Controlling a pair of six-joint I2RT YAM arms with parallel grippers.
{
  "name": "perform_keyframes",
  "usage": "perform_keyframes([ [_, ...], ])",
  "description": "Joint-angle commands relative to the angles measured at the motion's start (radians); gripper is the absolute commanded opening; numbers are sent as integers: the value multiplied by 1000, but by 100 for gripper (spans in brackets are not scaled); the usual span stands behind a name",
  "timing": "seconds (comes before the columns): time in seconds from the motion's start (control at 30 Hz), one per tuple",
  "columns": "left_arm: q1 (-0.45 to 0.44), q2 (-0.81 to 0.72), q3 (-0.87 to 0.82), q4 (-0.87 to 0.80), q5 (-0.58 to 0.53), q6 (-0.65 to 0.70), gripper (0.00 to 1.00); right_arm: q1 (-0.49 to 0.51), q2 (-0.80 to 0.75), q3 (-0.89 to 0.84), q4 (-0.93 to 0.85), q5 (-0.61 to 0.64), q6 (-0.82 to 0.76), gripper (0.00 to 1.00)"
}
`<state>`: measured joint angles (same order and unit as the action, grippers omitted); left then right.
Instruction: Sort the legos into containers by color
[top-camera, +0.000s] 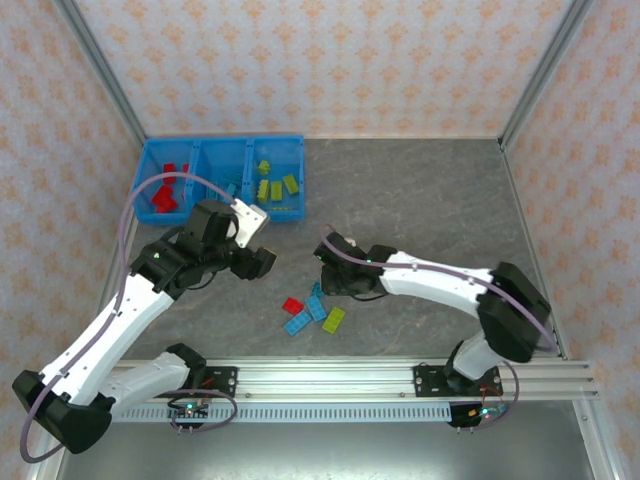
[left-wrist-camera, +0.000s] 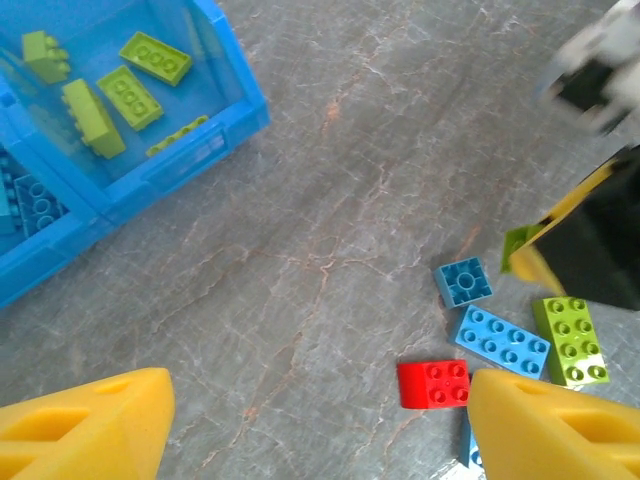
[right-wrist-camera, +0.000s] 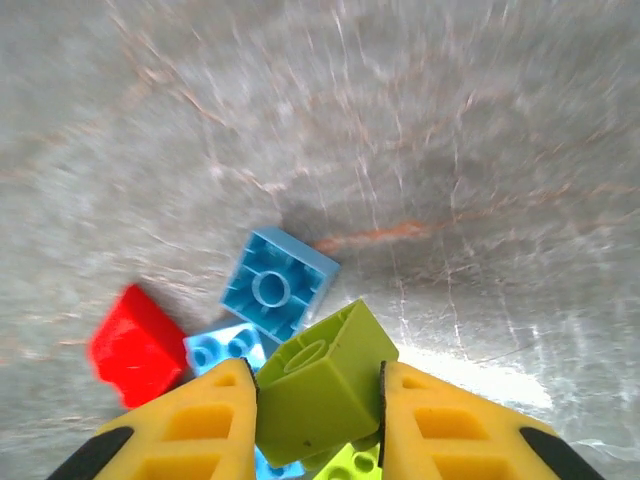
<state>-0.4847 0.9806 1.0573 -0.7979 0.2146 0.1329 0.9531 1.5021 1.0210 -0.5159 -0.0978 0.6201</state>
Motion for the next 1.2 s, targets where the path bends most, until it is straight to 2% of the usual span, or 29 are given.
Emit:
perform_keyframes([
  [0.0,-4,-29,-12,-12,-93,4,80,2,-100,57,36,161,-61,28],
  [0.1,-2,-38,-13,-11,-126,-3,81,1,-88,120,137,216,-162,29],
  [0.2,-2,-64,-29,2,-156,-5,82,-17,1,211,229,255,-242,30],
  [0.3,-2,-87,-43,8,-196,-10,83,-45,98,352,108,355,-243,29],
  [0.37,-3,-98,-54,12,-201,-15,83,-58,97,342,79,431,-230,35],
  [0.43,-3,-102,-53,13,-193,-20,84,-91,55,288,57,430,-180,44],
  [0.57,-4,-94,-45,14,-173,-26,85,-132,-115,153,-51,527,-28,70],
  [0.67,-3,-84,-46,11,-165,-27,87,-183,-243,51,-199,567,123,81],
  [0.8,-3,-67,-43,9,-155,-34,89,-306,-360,-40,-397,566,263,83],
  [0.83,-3,-63,-43,9,-152,-35,89,-351,-377,-47,-466,566,307,88],
  [0.93,-3,-51,-40,5,-152,-29,90,-475,-390,-52,-595,561,400,90],
  [1.0,-4,-45,-42,4,-152,-27,90,-533,-379,-54,-644,580,447,91],
  [1.03,-4,-43,-43,6,-146,-27,90,-566,-368,-55,-671,583,472,100],
  [1.17,-3,-38,-48,16,-120,-35,91,-742,-356,-80,-708,501,527,99],
])
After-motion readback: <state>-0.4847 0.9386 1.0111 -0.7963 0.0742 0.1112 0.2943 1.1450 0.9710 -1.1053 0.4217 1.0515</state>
